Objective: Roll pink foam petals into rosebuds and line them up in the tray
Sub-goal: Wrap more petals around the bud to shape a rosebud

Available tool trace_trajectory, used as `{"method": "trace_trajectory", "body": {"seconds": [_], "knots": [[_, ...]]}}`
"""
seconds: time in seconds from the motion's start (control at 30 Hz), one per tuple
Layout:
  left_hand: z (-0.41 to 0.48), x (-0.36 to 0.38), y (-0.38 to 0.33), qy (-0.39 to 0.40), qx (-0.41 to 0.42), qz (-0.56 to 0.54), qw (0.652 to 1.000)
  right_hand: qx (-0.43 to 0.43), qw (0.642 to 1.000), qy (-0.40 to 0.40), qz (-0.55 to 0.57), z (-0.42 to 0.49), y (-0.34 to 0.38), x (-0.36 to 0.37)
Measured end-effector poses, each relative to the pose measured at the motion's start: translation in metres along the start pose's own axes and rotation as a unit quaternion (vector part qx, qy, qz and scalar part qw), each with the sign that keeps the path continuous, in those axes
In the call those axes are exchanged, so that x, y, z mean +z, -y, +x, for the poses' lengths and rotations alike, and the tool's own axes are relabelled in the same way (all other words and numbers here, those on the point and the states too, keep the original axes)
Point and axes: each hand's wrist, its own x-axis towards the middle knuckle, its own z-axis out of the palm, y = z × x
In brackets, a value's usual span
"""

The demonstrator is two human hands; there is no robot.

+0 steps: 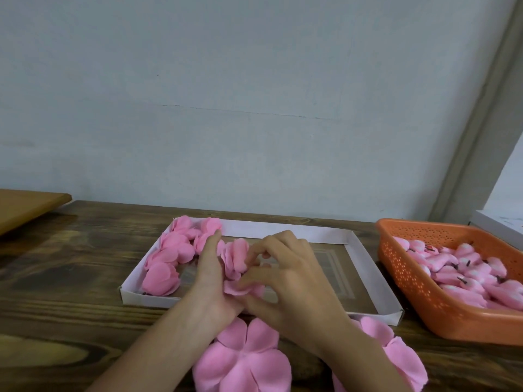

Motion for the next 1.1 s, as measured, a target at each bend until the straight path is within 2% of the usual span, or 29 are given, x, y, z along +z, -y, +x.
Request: {"method": "trace_trajectory", "body": {"seconds": [0.03, 0.07, 0.1, 0.13, 0.23, 0.4, 0.5, 0.6, 0.7, 0.83, 0.9, 1.0, 1.1], "knots": [[-0.006, 0.012, 0.001, -0.021, 0.048, 0.189, 0.981, 0.01, 1.0, -0.017, 0.006, 0.0, 0.001, 0.002], [-0.005, 0.013, 0.005, 0.018, -0.005, 0.33, 0.944, 0.023, 0.999, -0.026, 0.02, 0.0, 0.001, 0.003], [-0.004, 0.012, -0.005, 0.03, -0.103, 0.428, 0.897, 0.038, 0.998, -0.028, 0.04, 0.0, 0.001, 0.004], [-0.001, 0.012, -0.016, 0.055, -0.144, 0.46, 0.874, 0.053, 0.997, -0.024, 0.06, 0.0, 0.001, 0.005], [0.002, 0.012, -0.02, 0.088, -0.189, 0.425, 0.881, 0.102, 0.988, -0.03, 0.108, -0.002, 0.001, 0.007], [-0.007, 0.014, -0.016, 0.096, -0.19, 0.376, 0.902, 0.205, 0.956, -0.108, 0.183, -0.002, 0.004, 0.012], [-0.01, 0.011, -0.012, 0.116, -0.188, 0.382, 0.897, 0.248, 0.935, -0.155, 0.202, -0.003, 0.006, 0.013], [-0.012, 0.008, -0.01, 0.149, -0.193, 0.387, 0.889, 0.259, 0.929, -0.174, 0.201, -0.003, 0.008, 0.012], [-0.014, 0.004, -0.006, 0.213, -0.181, 0.424, 0.861, 0.258, 0.931, -0.199, 0.163, -0.003, 0.009, 0.012], [-0.014, -0.003, -0.004, 0.278, -0.1, 0.518, 0.803, 0.255, 0.935, -0.225, 0.106, -0.002, 0.012, 0.013], [-0.014, -0.006, -0.004, 0.29, -0.082, 0.539, 0.787, 0.247, 0.938, -0.23, 0.084, -0.003, 0.012, 0.013], [-0.009, -0.007, -0.006, 0.252, -0.097, 0.521, 0.81, 0.25, 0.939, -0.196, 0.133, -0.001, 0.014, 0.01], [-0.004, 0.0, -0.009, 0.218, -0.077, 0.501, 0.834, 0.238, 0.942, -0.135, 0.195, 0.002, 0.007, -0.001]]}}
